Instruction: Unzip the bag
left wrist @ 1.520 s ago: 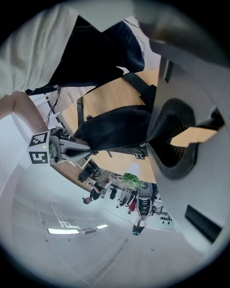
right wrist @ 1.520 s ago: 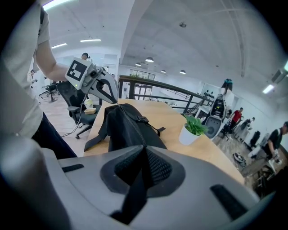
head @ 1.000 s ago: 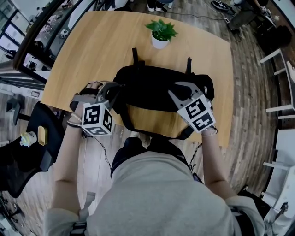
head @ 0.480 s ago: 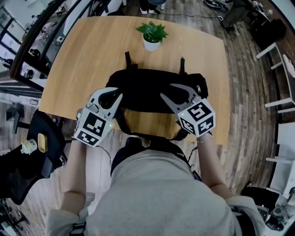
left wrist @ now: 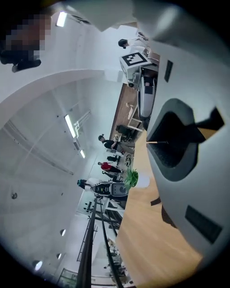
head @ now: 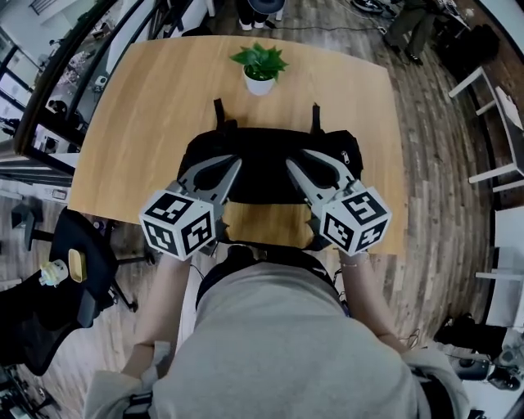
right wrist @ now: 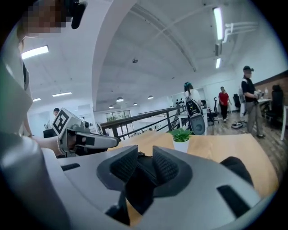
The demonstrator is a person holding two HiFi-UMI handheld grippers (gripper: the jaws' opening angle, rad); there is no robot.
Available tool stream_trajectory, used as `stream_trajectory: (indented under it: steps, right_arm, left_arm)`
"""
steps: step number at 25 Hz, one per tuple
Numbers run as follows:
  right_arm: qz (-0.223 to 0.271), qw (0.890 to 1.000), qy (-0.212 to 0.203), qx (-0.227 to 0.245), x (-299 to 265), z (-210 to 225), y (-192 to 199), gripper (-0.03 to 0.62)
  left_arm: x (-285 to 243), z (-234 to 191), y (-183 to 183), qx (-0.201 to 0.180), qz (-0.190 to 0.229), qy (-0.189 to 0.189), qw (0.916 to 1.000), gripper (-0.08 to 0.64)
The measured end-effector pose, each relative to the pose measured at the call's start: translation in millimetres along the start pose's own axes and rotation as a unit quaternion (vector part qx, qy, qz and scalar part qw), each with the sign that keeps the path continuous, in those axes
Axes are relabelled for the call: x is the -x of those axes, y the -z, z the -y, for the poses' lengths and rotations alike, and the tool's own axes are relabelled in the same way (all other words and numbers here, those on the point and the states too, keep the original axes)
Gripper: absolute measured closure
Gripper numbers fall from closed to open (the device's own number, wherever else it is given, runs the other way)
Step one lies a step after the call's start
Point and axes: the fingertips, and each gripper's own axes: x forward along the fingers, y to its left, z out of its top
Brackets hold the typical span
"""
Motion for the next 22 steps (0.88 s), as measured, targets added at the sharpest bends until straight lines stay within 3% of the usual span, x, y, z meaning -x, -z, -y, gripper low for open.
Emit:
stream_trajectory:
  steps: [5, 10, 17, 22]
  right_arm:
    - [0.022, 0.999, -0.005, -0.043, 4.6, -8.5, -2.0, 0.518]
    - [0.040, 0.998, -0.013, -0.053, 4.7, -15.9, -4.1, 0.585]
    - [0.035, 0.994, -0.037, -0.093, 6.3, -24.5, 9.4, 0.586]
    - [0.007, 0.997, -0.022, -0.071, 4.0, -29.9, 18.6, 0.586]
  left_arm:
    - [-12.9, 13.6, 7.3, 0.031, -0.007, 0.000, 0.9995, 0.540]
    - [-20.1, 28.0, 14.9, 0.074, -0.001, 0.018, 0.9971, 0.540]
    - [-18.6, 31.4, 20.8, 0.040, -0.013, 0.003, 0.9991, 0.540]
    - [-21.4, 29.6, 31.6, 0.018, -0.035, -0.023, 0.9990, 0.541]
